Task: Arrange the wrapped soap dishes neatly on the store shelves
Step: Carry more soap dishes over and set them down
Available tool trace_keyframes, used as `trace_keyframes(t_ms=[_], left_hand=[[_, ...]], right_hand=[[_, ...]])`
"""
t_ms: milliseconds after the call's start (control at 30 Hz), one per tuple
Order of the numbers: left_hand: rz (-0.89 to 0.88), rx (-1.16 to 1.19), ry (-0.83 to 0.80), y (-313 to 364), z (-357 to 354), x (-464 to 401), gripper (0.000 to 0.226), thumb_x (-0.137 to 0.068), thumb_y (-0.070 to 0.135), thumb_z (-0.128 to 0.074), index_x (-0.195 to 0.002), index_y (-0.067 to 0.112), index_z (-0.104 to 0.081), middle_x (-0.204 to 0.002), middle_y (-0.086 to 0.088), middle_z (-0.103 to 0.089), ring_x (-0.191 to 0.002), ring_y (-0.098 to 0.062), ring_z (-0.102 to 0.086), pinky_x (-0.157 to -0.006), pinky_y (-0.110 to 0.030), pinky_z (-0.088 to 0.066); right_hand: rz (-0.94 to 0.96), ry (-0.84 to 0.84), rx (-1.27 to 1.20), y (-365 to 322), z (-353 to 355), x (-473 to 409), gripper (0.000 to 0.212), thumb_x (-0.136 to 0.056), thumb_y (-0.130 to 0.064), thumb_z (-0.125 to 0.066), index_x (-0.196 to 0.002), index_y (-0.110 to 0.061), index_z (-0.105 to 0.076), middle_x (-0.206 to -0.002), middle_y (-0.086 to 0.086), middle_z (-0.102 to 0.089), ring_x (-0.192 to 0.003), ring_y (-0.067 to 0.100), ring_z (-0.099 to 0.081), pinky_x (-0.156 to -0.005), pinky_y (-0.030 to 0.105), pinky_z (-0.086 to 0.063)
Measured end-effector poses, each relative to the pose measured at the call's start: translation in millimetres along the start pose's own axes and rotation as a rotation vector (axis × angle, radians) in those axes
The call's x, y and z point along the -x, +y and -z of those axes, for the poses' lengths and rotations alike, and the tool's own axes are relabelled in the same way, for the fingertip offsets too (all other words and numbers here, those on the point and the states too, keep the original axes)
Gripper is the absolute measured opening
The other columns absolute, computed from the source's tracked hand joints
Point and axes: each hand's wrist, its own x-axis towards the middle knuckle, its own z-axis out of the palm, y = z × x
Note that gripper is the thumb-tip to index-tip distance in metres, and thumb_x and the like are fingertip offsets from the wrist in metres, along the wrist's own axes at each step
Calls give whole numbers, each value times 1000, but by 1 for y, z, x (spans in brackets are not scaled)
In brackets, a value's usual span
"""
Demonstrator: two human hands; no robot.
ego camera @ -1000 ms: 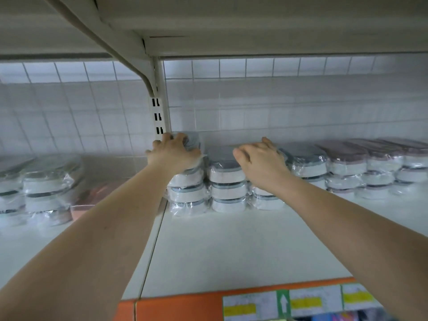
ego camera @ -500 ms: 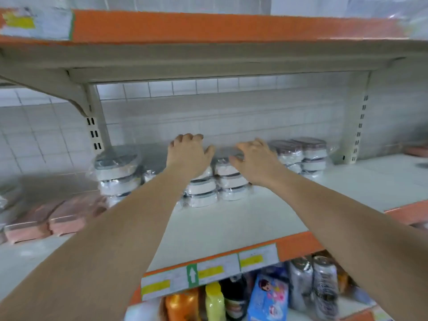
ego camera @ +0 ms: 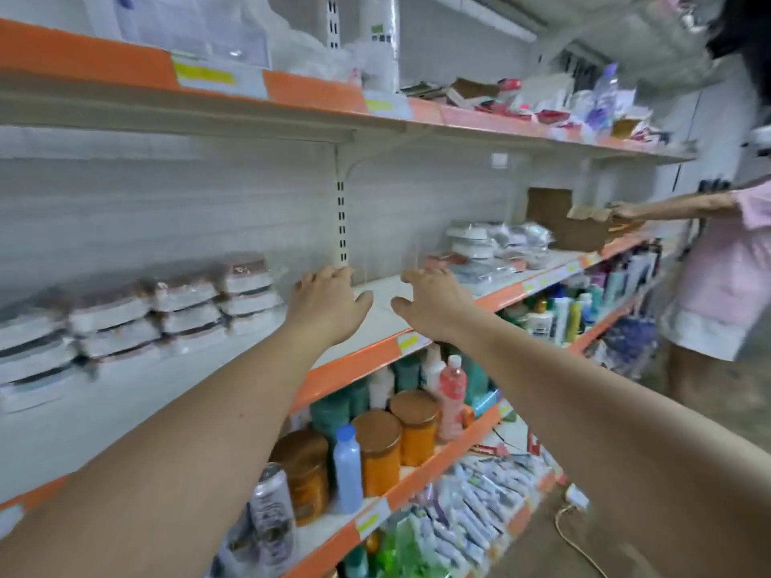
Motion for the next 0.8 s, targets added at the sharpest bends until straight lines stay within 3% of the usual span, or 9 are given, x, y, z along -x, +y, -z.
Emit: trace_keyframes(t_ms=[200,367,567,800], left_hand=[[-76,10,-72,86,-45,-56,55,-96,43,-36,-143,14,-32,-147,-12,-34,-133,-32,-32,-107,-39,-28],[-117,56,-113,132,-98,-119,54,-97,43,-34,-143,15,-32,-146,-11,-34,-132,-32,-34,-104,-40,-30],[-101,166,-167,170,-165,-213,58,-95,45,-37,-144,16,-30,-150,-8,-28,-133,-31,-32,-102,-40,-32],[-45,181,-224,204,-224,-294,60,-94,46,-40,-145,18,-27,-150,-8,-23,-137,-30,-21,-104,-39,-31]], right_hand=[[-154,-10,18,115,18,-20,49,-95,-33,-43,-141,-14,-37,-141,12,-42,-133,29,-32,-100,37,-35],[-241,-64,45,193,4,-60,51,-96,-35,-42,-143,-16,-34,-141,13,-41,-131,31,-35,-102,44,-37],[-253,-116,58,266,-13,-146,52,-96,-34,-43,-144,-18,-31,-140,13,-41,-121,31,-46,-94,40,-44],[-242,-151,-16,336,-43,-233,53,-96,-31,-45,-145,-20,-31,-141,13,-38,-125,32,-42,-94,36,-40]])
